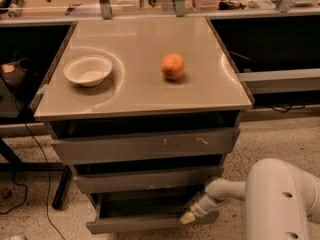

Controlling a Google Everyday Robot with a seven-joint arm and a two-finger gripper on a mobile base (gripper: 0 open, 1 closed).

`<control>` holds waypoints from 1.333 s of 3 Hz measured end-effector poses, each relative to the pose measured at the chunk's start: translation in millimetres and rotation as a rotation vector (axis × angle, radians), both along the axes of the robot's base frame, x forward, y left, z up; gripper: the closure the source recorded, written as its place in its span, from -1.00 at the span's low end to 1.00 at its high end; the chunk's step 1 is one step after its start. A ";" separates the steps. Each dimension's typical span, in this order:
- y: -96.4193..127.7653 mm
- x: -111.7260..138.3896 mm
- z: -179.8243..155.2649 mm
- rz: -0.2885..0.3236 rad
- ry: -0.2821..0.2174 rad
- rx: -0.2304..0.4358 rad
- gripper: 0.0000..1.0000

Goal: Open bottom drawer

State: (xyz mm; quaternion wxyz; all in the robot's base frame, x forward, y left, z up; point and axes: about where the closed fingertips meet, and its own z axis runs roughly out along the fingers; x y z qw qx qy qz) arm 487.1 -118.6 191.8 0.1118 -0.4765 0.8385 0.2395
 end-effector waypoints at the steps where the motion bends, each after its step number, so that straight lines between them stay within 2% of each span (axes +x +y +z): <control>1: -0.1 -8.1 1.0 -0.009 0.002 -0.001 1.00; 2: 1.4 -32.9 7.3 -0.029 0.007 -0.004 1.00; 4: 1.3 -43.2 5.5 -0.029 0.026 -0.006 1.00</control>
Offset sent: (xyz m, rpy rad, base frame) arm -0.1932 0.0043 0.0691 -0.0462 0.0226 -0.1756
